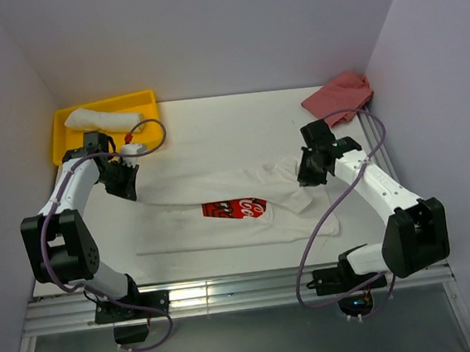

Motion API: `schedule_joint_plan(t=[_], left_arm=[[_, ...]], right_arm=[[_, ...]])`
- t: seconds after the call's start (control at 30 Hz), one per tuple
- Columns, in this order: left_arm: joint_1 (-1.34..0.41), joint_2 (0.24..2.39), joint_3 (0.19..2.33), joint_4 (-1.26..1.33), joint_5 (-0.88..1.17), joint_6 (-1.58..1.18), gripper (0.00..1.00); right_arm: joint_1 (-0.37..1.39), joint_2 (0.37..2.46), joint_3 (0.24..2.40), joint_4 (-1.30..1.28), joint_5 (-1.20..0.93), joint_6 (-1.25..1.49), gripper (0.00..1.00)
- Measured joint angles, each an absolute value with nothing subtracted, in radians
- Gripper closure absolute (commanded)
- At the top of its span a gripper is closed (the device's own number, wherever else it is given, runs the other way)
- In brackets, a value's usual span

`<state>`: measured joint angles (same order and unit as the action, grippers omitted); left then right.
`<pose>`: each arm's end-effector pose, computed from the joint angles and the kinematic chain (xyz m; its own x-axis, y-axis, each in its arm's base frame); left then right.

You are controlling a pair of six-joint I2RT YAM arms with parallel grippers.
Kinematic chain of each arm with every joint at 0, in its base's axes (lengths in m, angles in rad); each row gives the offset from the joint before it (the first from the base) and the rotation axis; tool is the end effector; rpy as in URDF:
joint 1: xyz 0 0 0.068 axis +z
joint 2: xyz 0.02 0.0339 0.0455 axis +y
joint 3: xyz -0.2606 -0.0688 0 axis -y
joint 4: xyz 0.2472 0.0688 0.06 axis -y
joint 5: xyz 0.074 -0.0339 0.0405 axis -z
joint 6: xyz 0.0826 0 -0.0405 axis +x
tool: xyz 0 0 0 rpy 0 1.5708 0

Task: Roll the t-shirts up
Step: Fold the tshirt

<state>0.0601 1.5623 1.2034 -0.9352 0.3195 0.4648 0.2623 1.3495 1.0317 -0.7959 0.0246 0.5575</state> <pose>0.3129 -0.0072 0.1968 -0.8455 0.3755 -0.3796 0.4560 0.8776 -0.1476 0.2762 0.0721 0.2070 -0.8670 0.3149 -0.3862 0.2474 0.9448 0.2148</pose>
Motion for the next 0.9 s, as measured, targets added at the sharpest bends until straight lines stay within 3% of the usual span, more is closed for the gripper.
schedule_joint_plan(t=[0.27, 0.37, 0.43, 0.5, 0.57, 0.6, 0.77, 0.9], left_arm=[[0.068, 1.529, 1.146, -0.942, 0.325, 0.488, 1.00], [0.069, 1.519, 1.114, -0.935, 0.324, 0.494, 1.00], [0.069, 1.515, 1.088, -0.931, 0.324, 0.496, 1.00], [0.069, 1.515, 1.065, -0.926, 0.322, 0.497, 0.93], [0.069, 1.515, 1.050, -0.925, 0.316, 0.498, 0.84], [0.069, 1.515, 1.047, -0.925, 0.315, 0.501, 0.72], [0.072, 1.515, 1.047, -0.914, 0.310, 0.507, 0.47], [0.080, 1.502, 1.052, -0.912, 0.309, 0.508, 0.45]], right_arm=[[0.263, 1.268, 0.953, -0.837, 0.034, 0.596, 0.99], [0.264, 1.241, 0.920, -0.830, 0.036, 0.612, 0.91], [0.265, 1.226, 0.883, -0.818, 0.033, 0.623, 0.76], [0.265, 1.219, 0.845, -0.813, 0.033, 0.632, 0.60], [0.266, 1.219, 0.826, -0.817, 0.035, 0.638, 0.53], [0.267, 1.218, 0.825, -0.819, 0.038, 0.639, 0.49], [0.271, 1.184, 0.839, -0.839, 0.081, 0.643, 0.44], [0.269, 1.172, 0.878, -0.845, 0.120, 0.641, 0.44]])
